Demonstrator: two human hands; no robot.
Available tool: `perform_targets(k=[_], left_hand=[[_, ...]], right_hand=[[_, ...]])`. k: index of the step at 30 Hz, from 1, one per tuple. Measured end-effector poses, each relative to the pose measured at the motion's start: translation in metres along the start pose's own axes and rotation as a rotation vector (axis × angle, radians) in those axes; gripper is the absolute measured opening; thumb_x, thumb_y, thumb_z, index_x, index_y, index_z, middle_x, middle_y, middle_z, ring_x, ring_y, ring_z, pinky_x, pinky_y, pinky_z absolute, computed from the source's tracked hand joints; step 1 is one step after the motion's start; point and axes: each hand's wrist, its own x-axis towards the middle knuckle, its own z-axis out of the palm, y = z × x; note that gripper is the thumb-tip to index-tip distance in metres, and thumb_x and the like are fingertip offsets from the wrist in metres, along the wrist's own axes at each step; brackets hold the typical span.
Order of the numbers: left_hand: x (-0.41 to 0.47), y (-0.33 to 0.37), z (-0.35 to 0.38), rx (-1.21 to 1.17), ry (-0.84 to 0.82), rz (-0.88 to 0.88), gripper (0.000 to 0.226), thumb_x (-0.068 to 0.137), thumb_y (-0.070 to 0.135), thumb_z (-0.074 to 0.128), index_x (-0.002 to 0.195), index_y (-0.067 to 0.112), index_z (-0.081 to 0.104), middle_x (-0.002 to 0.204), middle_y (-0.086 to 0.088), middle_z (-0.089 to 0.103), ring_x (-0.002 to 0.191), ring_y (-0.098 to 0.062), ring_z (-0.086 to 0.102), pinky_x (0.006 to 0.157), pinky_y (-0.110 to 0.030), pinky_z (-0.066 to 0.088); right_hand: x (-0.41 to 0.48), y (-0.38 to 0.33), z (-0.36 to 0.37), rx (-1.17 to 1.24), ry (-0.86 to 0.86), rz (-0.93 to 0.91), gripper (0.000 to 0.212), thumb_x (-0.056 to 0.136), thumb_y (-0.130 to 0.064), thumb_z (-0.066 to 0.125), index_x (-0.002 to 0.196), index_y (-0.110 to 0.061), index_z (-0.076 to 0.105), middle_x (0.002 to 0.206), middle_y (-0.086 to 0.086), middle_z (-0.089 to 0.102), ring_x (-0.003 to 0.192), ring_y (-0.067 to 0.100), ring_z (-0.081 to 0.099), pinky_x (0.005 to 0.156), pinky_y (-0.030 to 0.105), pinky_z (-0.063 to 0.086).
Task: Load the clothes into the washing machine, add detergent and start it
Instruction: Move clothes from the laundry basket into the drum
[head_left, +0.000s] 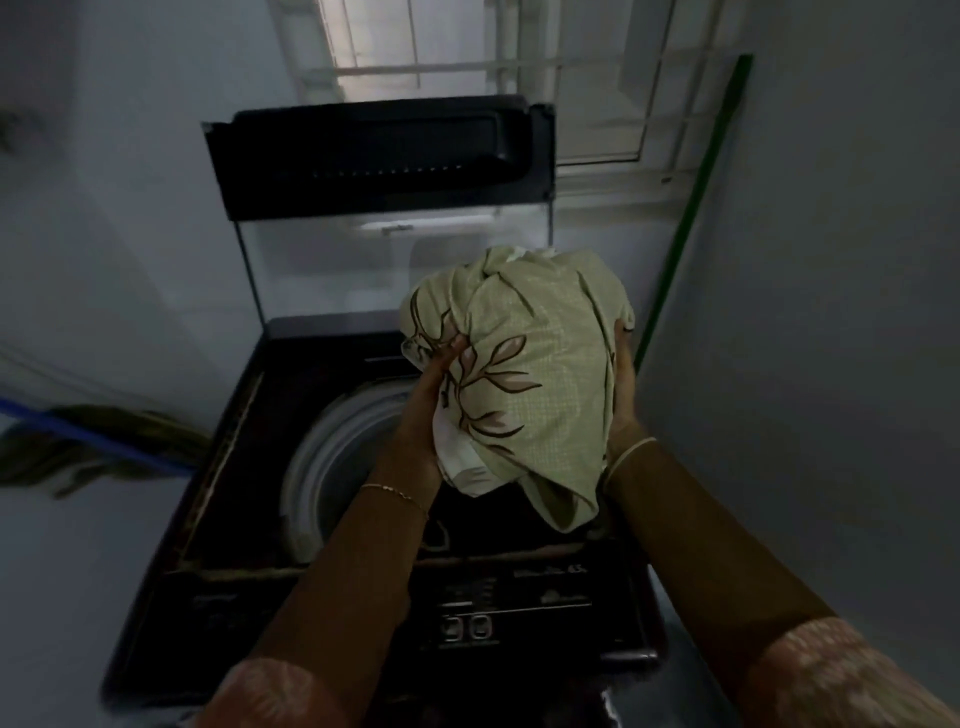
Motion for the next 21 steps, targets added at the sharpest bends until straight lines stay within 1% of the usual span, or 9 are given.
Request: perform_targets(k=[2, 3, 6, 8, 11, 13, 14, 17, 21], left_hand=[[-0.002, 0.017, -0.030, 0.068, 0.049, 0.001, 0.038, 0.068, 0.043, 0.056, 0.076, 0.014, 0.080, 0.087, -0.005, 0.076, 0.078, -0.019, 0.073, 0.079, -0.034, 0.051], [-0.005, 0.024, -0.049, 0.155, 0.073, 0.000, 0.038, 0.069, 0.048, 0.058, 0.080, 0.019, 0.078, 0.086, -0.001, 0.075, 0.075, -0.015, 0.073, 0.076, -0.032, 0.050], [0.001, 0.037, -0.096, 0.417, 0.177, -0.010, 0.035, 0.086, 0.059, 0.050, 0.102, 0.030, 0.063, 0.093, 0.010, 0.068, 0.084, -0.007, 0.065, 0.072, -0.028, 0.050], [0.008, 0.042, -0.118, 0.410, 0.256, -0.084, 0.036, 0.098, 0.047, 0.038, 0.109, 0.023, 0.062, 0.088, 0.005, 0.068, 0.088, -0.013, 0.061, 0.072, -0.027, 0.048], [0.016, 0.042, -0.147, 0.365, 0.279, -0.144, 0.044, 0.100, 0.041, 0.035, 0.091, 0.020, 0.072, 0.083, 0.005, 0.072, 0.091, -0.016, 0.059, 0.071, -0.026, 0.050], [0.017, 0.041, -0.157, 0.376, 0.291, -0.164, 0.038, 0.099, 0.043, 0.037, 0.108, 0.019, 0.065, 0.099, 0.003, 0.068, 0.088, -0.012, 0.059, 0.076, -0.029, 0.049], [0.018, 0.041, -0.160, 0.334, 0.286, -0.190, 0.039, 0.100, 0.041, 0.036, 0.114, 0.016, 0.062, 0.100, 0.002, 0.069, 0.086, -0.012, 0.059, 0.077, -0.028, 0.048], [0.026, 0.035, -0.173, 0.284, 0.221, -0.312, 0.037, 0.100, 0.040, 0.034, 0.098, 0.018, 0.064, 0.077, -0.001, 0.076, 0.088, -0.019, 0.060, 0.073, -0.031, 0.047], [0.032, 0.028, -0.193, 0.263, 0.233, -0.403, 0.037, 0.100, 0.036, 0.037, 0.092, 0.015, 0.066, 0.078, -0.005, 0.076, 0.088, -0.023, 0.062, 0.078, -0.036, 0.046]], right_hand=[[0.013, 0.029, 0.011, -0.038, 0.002, 0.004, 0.050, 0.097, -0.054, 0.030, 0.126, -0.020, 0.052, 0.112, 0.007, 0.065, 0.096, 0.019, 0.064, 0.090, 0.031, 0.049], [0.017, 0.043, 0.015, -0.055, 0.011, 0.014, 0.052, 0.095, -0.057, 0.031, 0.132, -0.023, 0.047, 0.121, 0.009, 0.061, 0.104, 0.021, 0.059, 0.098, 0.033, 0.044], [0.025, 0.084, 0.018, -0.054, 0.065, 0.080, 0.052, 0.096, -0.055, 0.030, 0.133, -0.021, 0.042, 0.115, 0.009, 0.060, 0.099, 0.021, 0.056, 0.099, 0.033, 0.039], [0.029, 0.111, 0.016, -0.100, 0.092, 0.118, 0.066, 0.089, -0.063, 0.036, 0.139, -0.020, 0.044, 0.133, 0.014, 0.054, 0.112, 0.027, 0.054, 0.108, 0.041, 0.036], [0.038, 0.138, 0.010, -0.174, 0.149, 0.175, 0.076, 0.082, -0.070, 0.041, 0.140, -0.022, 0.045, 0.139, 0.014, 0.050, 0.123, 0.034, 0.049, 0.110, 0.052, 0.034], [0.042, 0.149, 0.006, -0.184, 0.168, 0.191, 0.070, 0.088, -0.067, 0.036, 0.139, -0.020, 0.047, 0.135, 0.013, 0.054, 0.121, 0.033, 0.051, 0.109, 0.050, 0.035], [0.046, 0.155, 0.001, -0.189, 0.176, 0.199, 0.068, 0.090, -0.065, 0.034, 0.138, -0.019, 0.047, 0.133, 0.012, 0.054, 0.118, 0.031, 0.052, 0.109, 0.049, 0.036], [0.053, 0.167, -0.012, -0.189, 0.217, 0.218, 0.066, 0.092, -0.061, 0.032, 0.141, -0.019, 0.043, 0.135, 0.011, 0.052, 0.117, 0.029, 0.051, 0.111, 0.046, 0.033], [0.064, 0.177, -0.029, -0.300, 0.266, 0.235, 0.061, 0.097, -0.053, 0.027, 0.144, -0.016, 0.039, 0.142, 0.009, 0.047, 0.126, 0.030, 0.047, 0.111, 0.042, 0.034]])
